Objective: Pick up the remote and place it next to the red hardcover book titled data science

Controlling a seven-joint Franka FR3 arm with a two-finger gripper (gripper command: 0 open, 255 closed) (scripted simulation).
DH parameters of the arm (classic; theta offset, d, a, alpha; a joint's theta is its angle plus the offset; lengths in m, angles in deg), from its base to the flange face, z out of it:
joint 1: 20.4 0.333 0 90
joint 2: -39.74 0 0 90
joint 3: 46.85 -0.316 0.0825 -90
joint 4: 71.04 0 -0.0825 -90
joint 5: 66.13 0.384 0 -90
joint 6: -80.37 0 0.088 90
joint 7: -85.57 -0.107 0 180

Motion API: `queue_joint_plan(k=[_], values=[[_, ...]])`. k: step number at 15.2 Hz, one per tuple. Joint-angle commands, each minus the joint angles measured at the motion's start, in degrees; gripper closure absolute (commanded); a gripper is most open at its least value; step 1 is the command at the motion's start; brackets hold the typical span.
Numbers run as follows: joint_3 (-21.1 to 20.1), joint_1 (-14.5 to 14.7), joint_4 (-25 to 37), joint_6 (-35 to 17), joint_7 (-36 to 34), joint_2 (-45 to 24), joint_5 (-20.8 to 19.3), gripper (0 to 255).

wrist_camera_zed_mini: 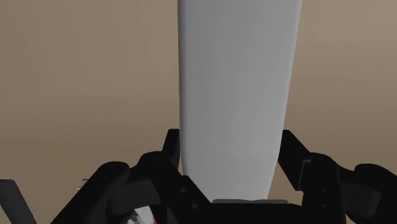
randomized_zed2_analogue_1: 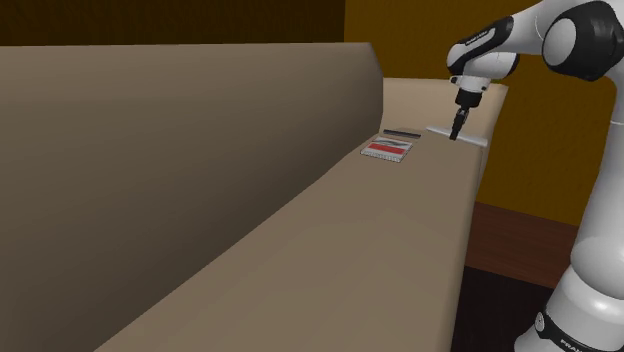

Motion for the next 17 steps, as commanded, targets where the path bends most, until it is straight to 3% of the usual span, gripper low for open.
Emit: queue_joint_plan(k=[1,17], values=[[0.2,-1.9,2.4,0.3,2.9,-3.0,2.3,255],[-1.5,-2.9,-4.7,-10.0,6.5,-7.5,6.7,255]])
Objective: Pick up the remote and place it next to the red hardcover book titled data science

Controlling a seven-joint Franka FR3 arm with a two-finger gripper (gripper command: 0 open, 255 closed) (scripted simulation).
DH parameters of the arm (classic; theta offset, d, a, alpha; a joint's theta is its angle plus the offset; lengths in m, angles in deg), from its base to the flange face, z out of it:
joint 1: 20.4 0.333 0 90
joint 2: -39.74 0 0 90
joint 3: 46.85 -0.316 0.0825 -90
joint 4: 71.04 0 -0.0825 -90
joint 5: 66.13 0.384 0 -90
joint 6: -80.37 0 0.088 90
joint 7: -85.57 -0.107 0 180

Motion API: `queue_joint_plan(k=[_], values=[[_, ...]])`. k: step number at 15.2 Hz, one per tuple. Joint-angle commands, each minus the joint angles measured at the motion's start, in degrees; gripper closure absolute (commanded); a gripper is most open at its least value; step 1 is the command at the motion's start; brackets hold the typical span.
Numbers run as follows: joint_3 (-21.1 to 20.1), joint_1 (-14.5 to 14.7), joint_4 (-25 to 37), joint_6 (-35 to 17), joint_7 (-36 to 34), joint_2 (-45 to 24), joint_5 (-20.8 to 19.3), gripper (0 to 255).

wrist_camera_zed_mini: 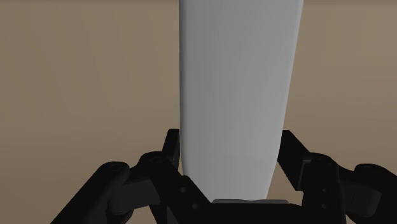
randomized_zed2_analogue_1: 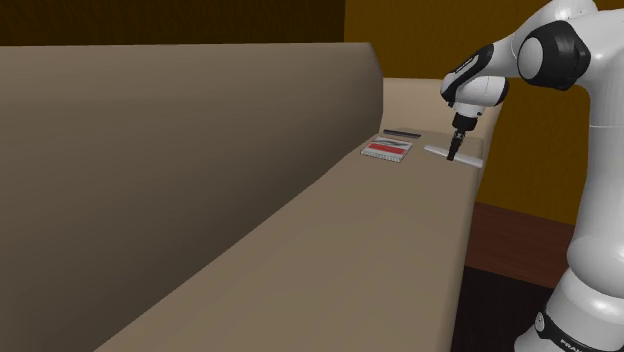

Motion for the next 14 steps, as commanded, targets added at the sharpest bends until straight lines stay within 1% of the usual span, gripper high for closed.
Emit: queue_joint_plan(k=[1,10,11,14], values=[[-0.3,-0.2,-0.9,-1.4,0.6,-0.7,0.7,255],[-0.4,-0.3,-1.2,-2.0,0.9,-1.0,1.1,255],[-0.4,-0.3,-1.2,-2.0,0.9,-1.0,1.1,0],[-0.4,-0.3,-1.2,-2.0,0.9,-1.0,1.1,0]])
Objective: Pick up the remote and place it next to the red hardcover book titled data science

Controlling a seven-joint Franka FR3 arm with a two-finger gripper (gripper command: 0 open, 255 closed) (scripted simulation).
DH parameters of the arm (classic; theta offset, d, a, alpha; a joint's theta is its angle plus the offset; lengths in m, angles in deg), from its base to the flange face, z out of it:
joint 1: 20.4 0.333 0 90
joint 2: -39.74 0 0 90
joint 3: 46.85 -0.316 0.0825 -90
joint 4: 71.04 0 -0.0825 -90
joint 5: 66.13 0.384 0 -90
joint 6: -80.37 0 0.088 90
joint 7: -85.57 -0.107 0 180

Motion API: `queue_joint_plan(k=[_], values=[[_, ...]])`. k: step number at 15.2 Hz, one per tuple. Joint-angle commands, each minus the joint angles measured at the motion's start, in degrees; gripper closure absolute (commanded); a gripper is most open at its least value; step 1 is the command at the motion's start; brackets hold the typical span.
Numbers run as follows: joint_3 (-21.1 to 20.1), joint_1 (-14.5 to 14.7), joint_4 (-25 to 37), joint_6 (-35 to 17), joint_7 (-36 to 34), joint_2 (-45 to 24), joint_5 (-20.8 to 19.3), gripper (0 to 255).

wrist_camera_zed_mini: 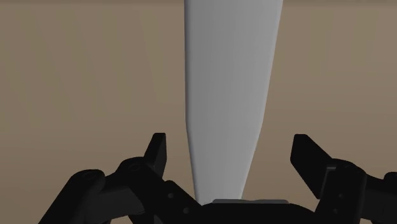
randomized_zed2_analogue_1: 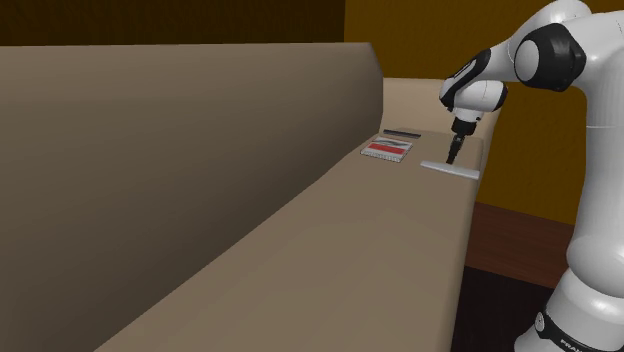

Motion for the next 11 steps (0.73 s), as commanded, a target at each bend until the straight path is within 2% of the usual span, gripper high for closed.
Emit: queue_joint_plan(k=[1,2,6,11], values=[[0.0,0.0,0.0,0.0,0.0,0.0,0.0,0],[0.0,0.0,0.0,0.0,0.0,0.0,0.0,0],[1.6,0.9,2.4,5.5,-2.2,4.0,-3.5,0],[1.6,0.9,2.4,5.5,-2.2,4.0,-3.5,0]])
